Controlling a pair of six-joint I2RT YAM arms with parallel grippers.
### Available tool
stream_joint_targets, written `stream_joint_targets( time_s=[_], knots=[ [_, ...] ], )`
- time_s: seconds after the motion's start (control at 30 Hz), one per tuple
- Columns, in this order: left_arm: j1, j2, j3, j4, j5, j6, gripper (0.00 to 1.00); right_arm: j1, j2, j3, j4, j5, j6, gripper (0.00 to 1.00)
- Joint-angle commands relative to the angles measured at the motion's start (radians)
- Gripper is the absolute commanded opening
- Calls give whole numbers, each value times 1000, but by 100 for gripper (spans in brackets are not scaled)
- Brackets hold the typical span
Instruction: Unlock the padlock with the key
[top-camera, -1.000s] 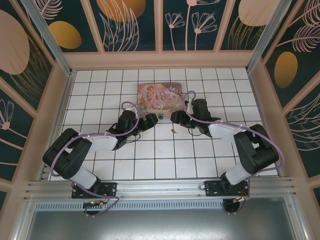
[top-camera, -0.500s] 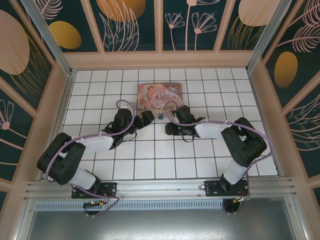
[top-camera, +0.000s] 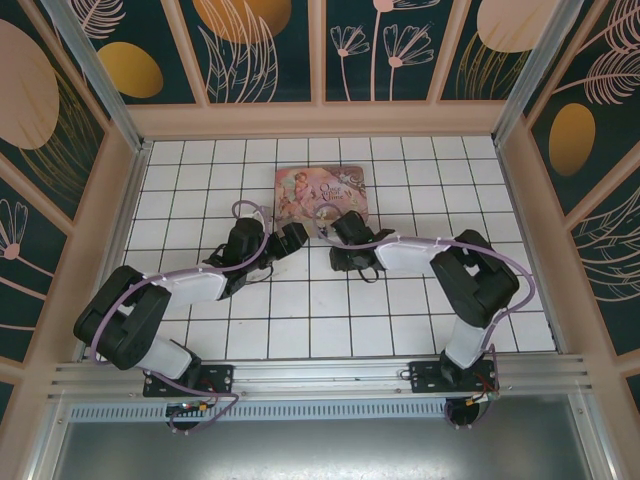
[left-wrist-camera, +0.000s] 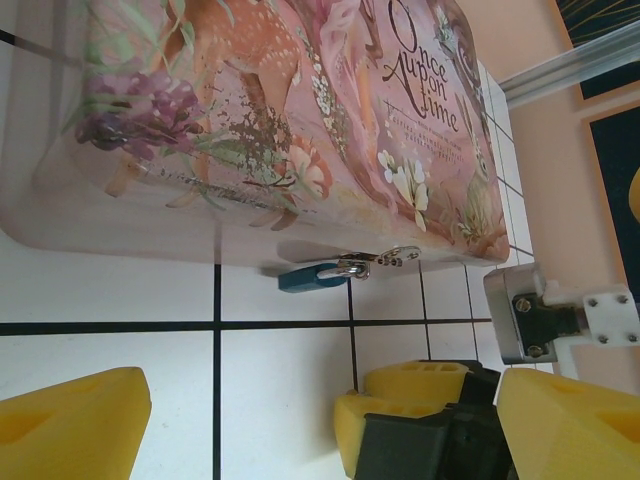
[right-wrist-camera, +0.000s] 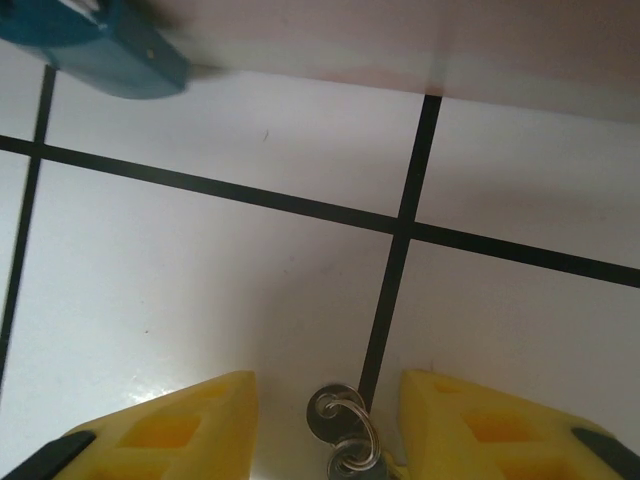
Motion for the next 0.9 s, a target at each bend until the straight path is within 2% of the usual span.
stream_joint_targets(
  time_s=[0.0,0.13,0.3,0.47,0.87],
  knots=[
    [10,1,-10,10,6,8,90,33,66,12,-40,24,-5,40],
    [10,2,-10,12,8,9,90,46,68,7,-60,34,17,35],
    [12,5,-15,22,10,5,90,61,64,-14,-60,45,45,24],
    [12,11,-19,34,17,-1,90,65,62,-23,-52,58,56,1],
    [12,7,-31,64,39,-32,91,48,-168,-21,-9,-52,98,0]
  ],
)
